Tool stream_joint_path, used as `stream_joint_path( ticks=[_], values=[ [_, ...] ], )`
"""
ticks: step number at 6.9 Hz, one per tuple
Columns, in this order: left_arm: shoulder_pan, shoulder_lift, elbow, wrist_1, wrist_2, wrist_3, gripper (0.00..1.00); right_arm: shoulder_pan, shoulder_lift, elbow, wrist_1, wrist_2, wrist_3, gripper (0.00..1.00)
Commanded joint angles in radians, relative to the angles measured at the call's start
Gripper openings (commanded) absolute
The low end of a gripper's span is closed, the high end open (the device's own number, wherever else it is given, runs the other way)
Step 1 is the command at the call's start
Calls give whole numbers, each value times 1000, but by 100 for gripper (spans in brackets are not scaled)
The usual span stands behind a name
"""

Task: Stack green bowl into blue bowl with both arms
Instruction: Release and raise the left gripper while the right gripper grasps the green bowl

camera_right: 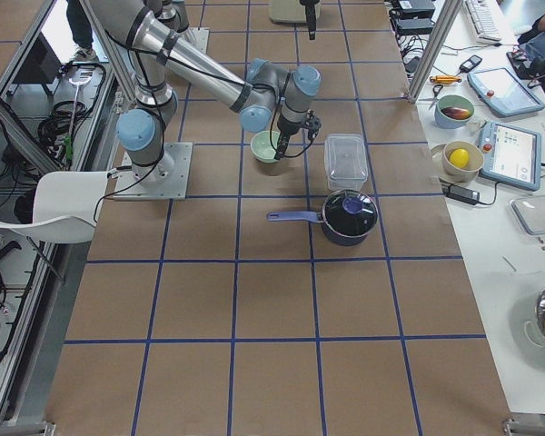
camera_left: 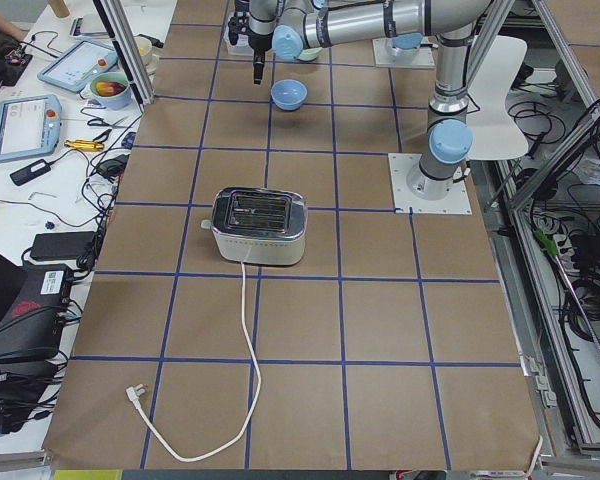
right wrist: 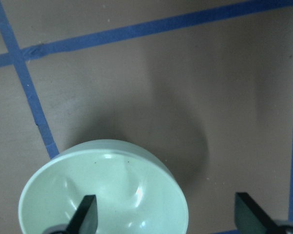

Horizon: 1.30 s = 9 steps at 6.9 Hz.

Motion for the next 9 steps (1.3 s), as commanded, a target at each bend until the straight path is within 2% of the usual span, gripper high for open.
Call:
stream_joint_path(
  ticks=[1, 2, 4, 5, 6, 8, 9],
  values=[
    [146, 174, 42, -327, 3, 179, 100, -5, 1, 130, -162, -4, -87, 43],
    [138, 216, 80, -382, 9, 170, 100, -16, 1, 129, -164, -4, -97, 0],
    [138, 181, 96, -406, 67, 164, 100, -25, -13, 116, -162, -3, -115, 0],
    [141, 182, 119, -406, 45, 159, 100, -27, -14, 83, -149, 7, -114, 0],
    [146, 187, 131, -418, 67, 158, 100, -24, -22, 45, -127, 11, -108, 0],
    [143, 191, 131, -430, 87, 156, 100, -4, -28, -120, 50, 193, -62, 0],
    [144, 201, 127, -423, 86, 158, 100, 53, -17, -225, 124, 200, -16, 0]
  ],
)
